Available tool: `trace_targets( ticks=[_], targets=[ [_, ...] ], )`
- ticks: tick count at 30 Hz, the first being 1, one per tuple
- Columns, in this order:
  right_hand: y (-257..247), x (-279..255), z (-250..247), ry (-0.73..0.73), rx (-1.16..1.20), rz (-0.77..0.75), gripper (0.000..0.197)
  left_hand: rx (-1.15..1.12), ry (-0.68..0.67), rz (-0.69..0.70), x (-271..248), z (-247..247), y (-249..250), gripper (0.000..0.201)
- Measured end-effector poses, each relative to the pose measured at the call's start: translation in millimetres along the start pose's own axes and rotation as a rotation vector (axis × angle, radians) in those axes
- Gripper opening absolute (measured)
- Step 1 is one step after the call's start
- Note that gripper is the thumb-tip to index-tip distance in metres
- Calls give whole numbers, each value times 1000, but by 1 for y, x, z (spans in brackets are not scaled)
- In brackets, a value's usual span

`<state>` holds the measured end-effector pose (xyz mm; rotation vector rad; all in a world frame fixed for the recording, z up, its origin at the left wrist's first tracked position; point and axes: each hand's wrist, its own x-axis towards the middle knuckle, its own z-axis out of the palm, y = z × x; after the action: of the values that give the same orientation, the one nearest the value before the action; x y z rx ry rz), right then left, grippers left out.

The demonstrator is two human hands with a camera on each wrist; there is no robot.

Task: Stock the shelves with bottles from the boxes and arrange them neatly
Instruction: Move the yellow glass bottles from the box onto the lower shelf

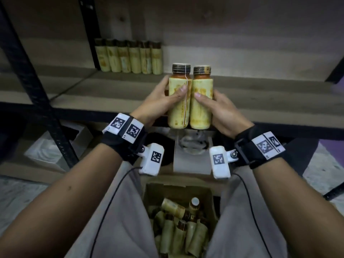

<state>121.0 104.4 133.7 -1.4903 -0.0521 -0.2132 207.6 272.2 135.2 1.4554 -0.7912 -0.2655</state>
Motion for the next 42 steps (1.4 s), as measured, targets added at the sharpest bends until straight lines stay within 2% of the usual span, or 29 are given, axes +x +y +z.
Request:
trace_targets(
  ticks=[6,10,15,21,24,28,31,36,39,42],
  targets=[
    [-42,40,-21,59,-270,-90,37,74,53,80,47,-20,34,54],
    [-59,77,-32,100,-408,-118,38,126,71,47,84,-32,42,53],
    [-71,131,-47,110,-489,-93,35,209,124,-14,136,-47,40,66],
    [-82,209,-64,114,-647,-51,33,394,185,17,204,-70,33,34],
    [-78,250,-70,118,-664,-39,30,516,136,-31,237,-87,24,33],
    [-64,304,-75,138,-738,-31,29,746,175,-45,282,-105,7,25],
    [-48,339,-81,165,-783,-11,28,857,156,-135,311,-118,-4,26],
    [-21,384,-90,200,-824,27,31,889,166,-177,354,-134,-28,26],
    [-7,398,-92,229,-844,38,39,903,171,-203,369,-139,-41,29],
    [8,407,-92,251,-810,11,29,914,196,-205,375,-143,-55,34]
  ],
)
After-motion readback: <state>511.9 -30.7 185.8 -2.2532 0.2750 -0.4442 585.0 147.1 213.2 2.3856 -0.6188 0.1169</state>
